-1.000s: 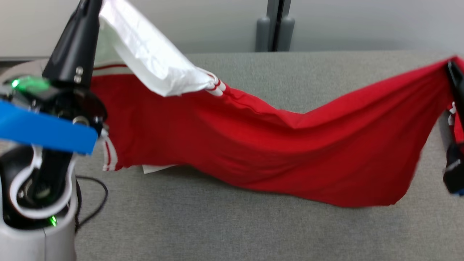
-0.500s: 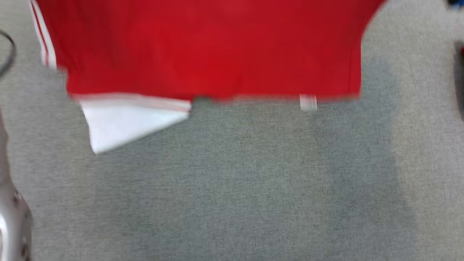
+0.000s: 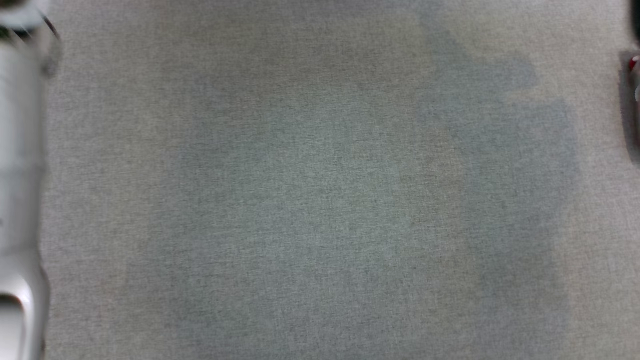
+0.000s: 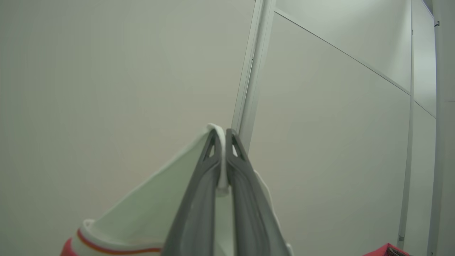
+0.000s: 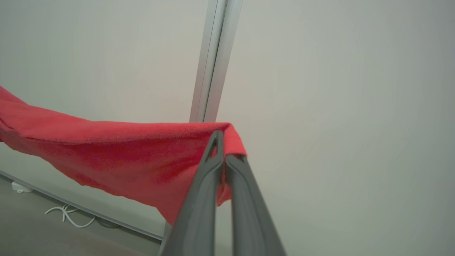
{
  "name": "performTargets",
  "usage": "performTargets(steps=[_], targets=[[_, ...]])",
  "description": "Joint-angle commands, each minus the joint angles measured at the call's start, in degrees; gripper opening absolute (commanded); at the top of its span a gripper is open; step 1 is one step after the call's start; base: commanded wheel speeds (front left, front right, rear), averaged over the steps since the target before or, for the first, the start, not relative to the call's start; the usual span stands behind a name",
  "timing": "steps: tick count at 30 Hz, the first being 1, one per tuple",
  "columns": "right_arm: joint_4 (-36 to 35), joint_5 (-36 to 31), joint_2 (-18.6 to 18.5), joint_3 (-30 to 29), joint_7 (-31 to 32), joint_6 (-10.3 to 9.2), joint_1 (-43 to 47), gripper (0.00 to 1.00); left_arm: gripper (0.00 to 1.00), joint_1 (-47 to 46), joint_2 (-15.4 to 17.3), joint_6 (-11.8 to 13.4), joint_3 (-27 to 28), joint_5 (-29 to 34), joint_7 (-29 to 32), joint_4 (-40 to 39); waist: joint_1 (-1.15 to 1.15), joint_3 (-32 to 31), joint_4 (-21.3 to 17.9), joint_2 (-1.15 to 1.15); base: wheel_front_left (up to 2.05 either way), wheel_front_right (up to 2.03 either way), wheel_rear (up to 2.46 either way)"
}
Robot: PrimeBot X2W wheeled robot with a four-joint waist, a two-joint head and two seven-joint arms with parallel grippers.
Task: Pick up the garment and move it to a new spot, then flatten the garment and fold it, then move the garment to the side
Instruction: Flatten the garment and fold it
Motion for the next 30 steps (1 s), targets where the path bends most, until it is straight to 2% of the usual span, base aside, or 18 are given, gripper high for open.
performTargets(steps=[1,5,8,14,20,24,30], targets=[[1.22,0.54,-0.54,0.67,-1.04,0.01,2.45,0.0,0.0,3.14,0.38,-0.33,-0.77,-0.99,-0.7,0.61,0.0,-0.33,0.44,0.0,0.0,0.0,0.0],[6.93,3.25,-0.07,2.3,-4.94,0.01,10.68,0.0,0.0,15.8,0.19,-0.25,-3.76,-5.07,-2.99,2.55,0.0,-1.95,1.72,0.0,0.0,0.0,0.0],[10.28,4.96,-0.06,3.53,-7.05,0.01,16.24,0.0,0.0,24.96,-0.35,-0.26,-3.91,-8.67,-4.07,3.22,0.0,-3.5,2.85,0.0,0.0,0.0,0.0],[13.82,7.61,-1.09,6.96,-9.57,0.01,25.03,0.0,0.0,42.09,-1.63,-0.27,-4.98,-12.87,-4.74,1.78,0.0,-8.79,4.91,0.0,0.0,0.0,0.0],[15.01,8.57,-2.16,8.69,-7.37,0.01,32.76,0.0,0.0,56.44,-2.45,-0.15,-4.46,-15.06,-4.83,-1.92,0.0,-14.14,6.35,0.0,0.0,0.0,0.0],[15.06,8.37,-2.18,7.45,-5.11,0.01,37.69,0.0,0.0,64.69,-2.47,1.55,-4.44,-15.81,-4.69,-5.13,0.0,-17.12,6.98,0.0,0.0,0.0,0.0],[12.7,7.5,-1.73,3.55,-1.19,0.01,44.86,0.0,0.0,74.8,-0.77,4.39,-7.31,-17.0,-0.1,-10.88,0.0,-19.76,7.78,0.0,0.0,0.0,0.0]])
